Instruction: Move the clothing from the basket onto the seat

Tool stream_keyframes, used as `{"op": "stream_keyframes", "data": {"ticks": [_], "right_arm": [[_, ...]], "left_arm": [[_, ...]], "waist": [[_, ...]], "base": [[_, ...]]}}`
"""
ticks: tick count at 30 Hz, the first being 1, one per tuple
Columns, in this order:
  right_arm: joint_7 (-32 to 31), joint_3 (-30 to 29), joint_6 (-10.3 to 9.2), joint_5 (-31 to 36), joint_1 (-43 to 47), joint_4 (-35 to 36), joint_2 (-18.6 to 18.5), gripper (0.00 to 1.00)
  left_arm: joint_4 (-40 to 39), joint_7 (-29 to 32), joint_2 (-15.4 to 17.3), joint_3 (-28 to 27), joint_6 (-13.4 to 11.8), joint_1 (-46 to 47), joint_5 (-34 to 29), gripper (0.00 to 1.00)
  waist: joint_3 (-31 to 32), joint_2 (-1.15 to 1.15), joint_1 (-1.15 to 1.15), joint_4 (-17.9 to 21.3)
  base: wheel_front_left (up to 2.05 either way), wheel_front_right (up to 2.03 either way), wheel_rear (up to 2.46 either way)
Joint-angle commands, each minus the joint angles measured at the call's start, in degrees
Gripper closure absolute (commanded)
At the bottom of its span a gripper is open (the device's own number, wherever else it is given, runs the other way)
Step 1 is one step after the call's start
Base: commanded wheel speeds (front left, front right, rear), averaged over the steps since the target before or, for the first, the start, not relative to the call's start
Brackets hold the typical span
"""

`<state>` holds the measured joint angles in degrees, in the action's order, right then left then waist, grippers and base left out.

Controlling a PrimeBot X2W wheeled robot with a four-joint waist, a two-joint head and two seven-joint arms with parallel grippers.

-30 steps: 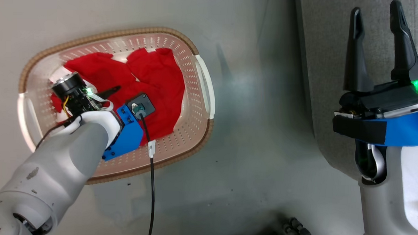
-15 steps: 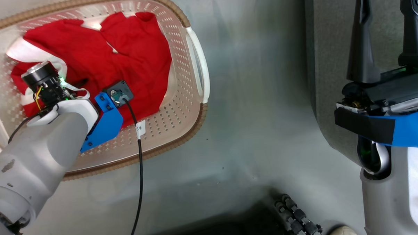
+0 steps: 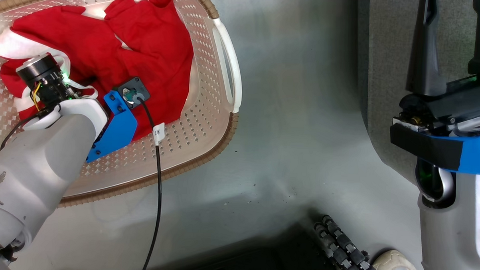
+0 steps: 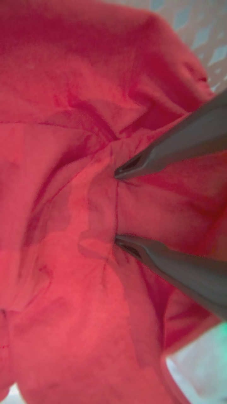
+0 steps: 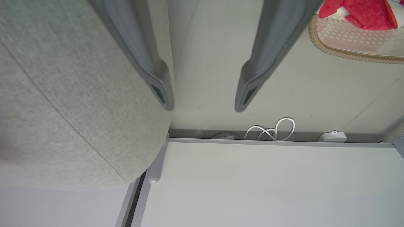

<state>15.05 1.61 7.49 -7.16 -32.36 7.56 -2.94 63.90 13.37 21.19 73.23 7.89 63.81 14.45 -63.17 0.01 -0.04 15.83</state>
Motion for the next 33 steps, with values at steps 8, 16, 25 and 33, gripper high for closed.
{"op": "stream_keyframes", "data": {"ticks": [8,16,25,33], "right_arm": [[0.2,-0.1,0.01,0.4,-1.0,-0.1,0.1,0.00],[0.2,-1.2,0.01,0.8,-0.7,-1.0,0.1,0.00],[0.2,-2.8,0.01,2.9,0.8,-2.3,0.1,0.00],[0.2,-4.2,0.01,4.7,2.5,-3.9,0.0,0.00]], "left_arm": [[0.8,-0.4,0.1,0.3,-0.8,-0.2,-1.1,1.00],[-0.5,-6.1,-2.8,0.2,-0.5,0.9,1.7,1.00],[-0.7,-16.5,-8.2,0.2,-0.5,2.1,6.6,1.00],[-0.5,-23.7,-11.8,0.2,-0.5,0.8,9.3,1.00]], "waist": [[0.7,-0.01,0.04,-0.4],[4.0,-0.01,0.04,-2.0],[11.2,-0.01,0.04,-6.0],[18.0,-0.01,0.04,-9.0]], "base": [[0.00,0.00,0.00],[0.00,0.00,0.00],[0.00,0.00,0.00],[0.00,0.00,0.00]]}}
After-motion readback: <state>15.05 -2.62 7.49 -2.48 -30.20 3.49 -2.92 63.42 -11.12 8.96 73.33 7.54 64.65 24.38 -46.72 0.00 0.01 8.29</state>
